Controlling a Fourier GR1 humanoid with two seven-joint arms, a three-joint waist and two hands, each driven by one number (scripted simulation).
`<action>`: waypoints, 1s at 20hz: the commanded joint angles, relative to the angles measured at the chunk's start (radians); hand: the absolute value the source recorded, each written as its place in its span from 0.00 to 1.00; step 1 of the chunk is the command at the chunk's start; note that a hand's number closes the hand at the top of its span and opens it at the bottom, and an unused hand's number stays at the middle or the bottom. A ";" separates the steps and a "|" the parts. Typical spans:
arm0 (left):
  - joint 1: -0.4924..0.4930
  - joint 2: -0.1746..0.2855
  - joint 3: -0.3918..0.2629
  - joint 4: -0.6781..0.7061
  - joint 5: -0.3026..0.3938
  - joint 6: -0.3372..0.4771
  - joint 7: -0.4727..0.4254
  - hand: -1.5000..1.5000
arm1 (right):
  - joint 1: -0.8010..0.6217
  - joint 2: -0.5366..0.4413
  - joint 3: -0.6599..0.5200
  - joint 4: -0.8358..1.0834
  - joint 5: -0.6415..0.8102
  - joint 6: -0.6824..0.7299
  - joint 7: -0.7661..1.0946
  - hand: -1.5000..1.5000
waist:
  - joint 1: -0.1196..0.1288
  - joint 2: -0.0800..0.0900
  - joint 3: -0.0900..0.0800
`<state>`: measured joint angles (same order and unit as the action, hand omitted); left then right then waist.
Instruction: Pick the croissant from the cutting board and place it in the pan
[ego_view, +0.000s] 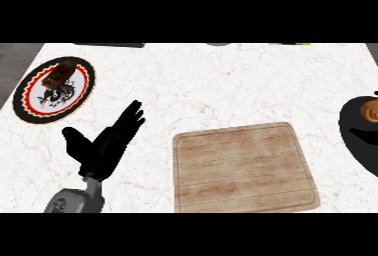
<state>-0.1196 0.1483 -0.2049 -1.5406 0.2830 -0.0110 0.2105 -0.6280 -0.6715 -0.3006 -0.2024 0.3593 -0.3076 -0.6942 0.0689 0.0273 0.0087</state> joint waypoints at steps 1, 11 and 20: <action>0.006 -0.004 0.020 0.006 0.009 0.005 -0.013 0.50 | -0.017 -0.006 -0.093 0.004 -0.103 0.150 -0.106 0.00 | -0.018 -0.003 0.002; 0.026 -0.018 -0.003 0.010 -0.024 0.015 -0.028 0.50 | 0.024 -0.130 -0.198 0.098 -0.217 0.553 -0.088 0.00 | -0.026 -0.001 0.001; 0.013 0.018 0.038 -0.011 0.003 -0.003 0.005 0.50 | 0.135 -0.225 -0.168 0.079 -0.193 0.859 -0.191 0.00 | -0.026 -0.006 0.004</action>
<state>-0.1086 0.1435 -0.1850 -1.5314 0.2787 -0.0057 0.2047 -0.5272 -0.8520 -0.4790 -0.1225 0.1587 0.3744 -0.8209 0.0381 0.0246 0.0117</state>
